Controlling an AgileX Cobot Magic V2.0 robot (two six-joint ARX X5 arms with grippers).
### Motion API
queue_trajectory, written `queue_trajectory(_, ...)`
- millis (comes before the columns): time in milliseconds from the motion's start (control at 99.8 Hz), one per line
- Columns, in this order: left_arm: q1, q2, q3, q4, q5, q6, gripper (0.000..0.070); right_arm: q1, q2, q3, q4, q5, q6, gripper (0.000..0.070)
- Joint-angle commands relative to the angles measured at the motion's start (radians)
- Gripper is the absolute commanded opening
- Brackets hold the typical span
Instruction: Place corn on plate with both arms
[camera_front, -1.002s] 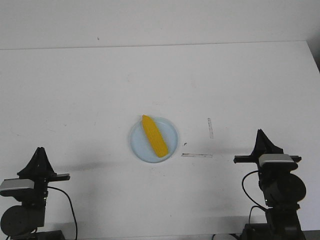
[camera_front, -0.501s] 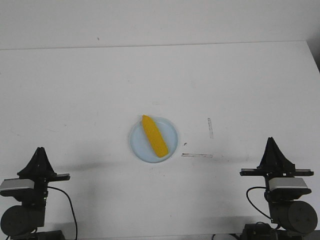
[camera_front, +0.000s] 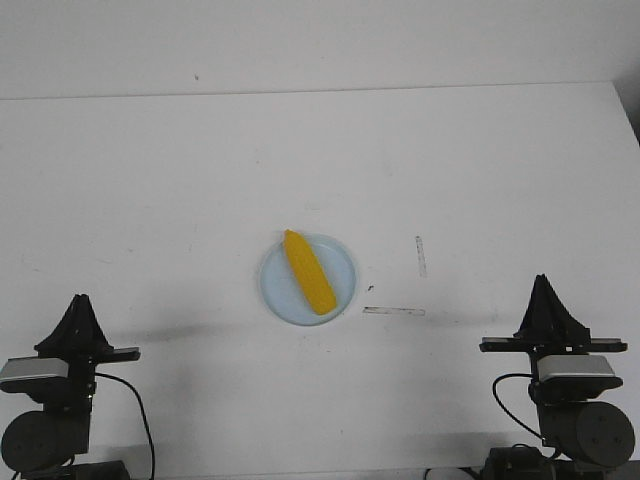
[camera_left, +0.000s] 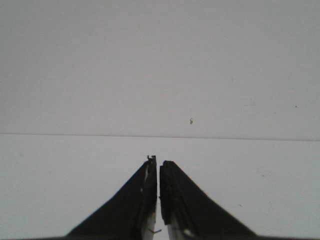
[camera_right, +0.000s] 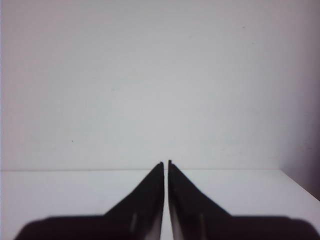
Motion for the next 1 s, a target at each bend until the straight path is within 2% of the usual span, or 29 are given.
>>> queue_trajectory(0, 0.002, -0.002, 0.004, 0.016, -0.002, -0.002, 0.0001, 0.000, -0.003, 0.001, 0.008, 0.000, -0.005, 0.0011)
queue_trajectory(341, 0.001, -0.005, 0.004, 0.013, -0.002, -0.002, 0.0001, 0.000, -0.003, 0.001, 0.007, 0.000, -0.005, 0.0011)
queue_trajectory(611, -0.082, -0.035, -0.024, 0.005, -0.008, -0.001, 0.0001, 0.000, -0.003, 0.001, 0.007, 0.000, -0.005, 0.0011)
queue_trajectory(992, -0.158, -0.142, -0.196, 0.006, -0.028, -0.002, 0.0001, 0.000, -0.003, 0.001, 0.007, 0.000, -0.005, 0.0011)
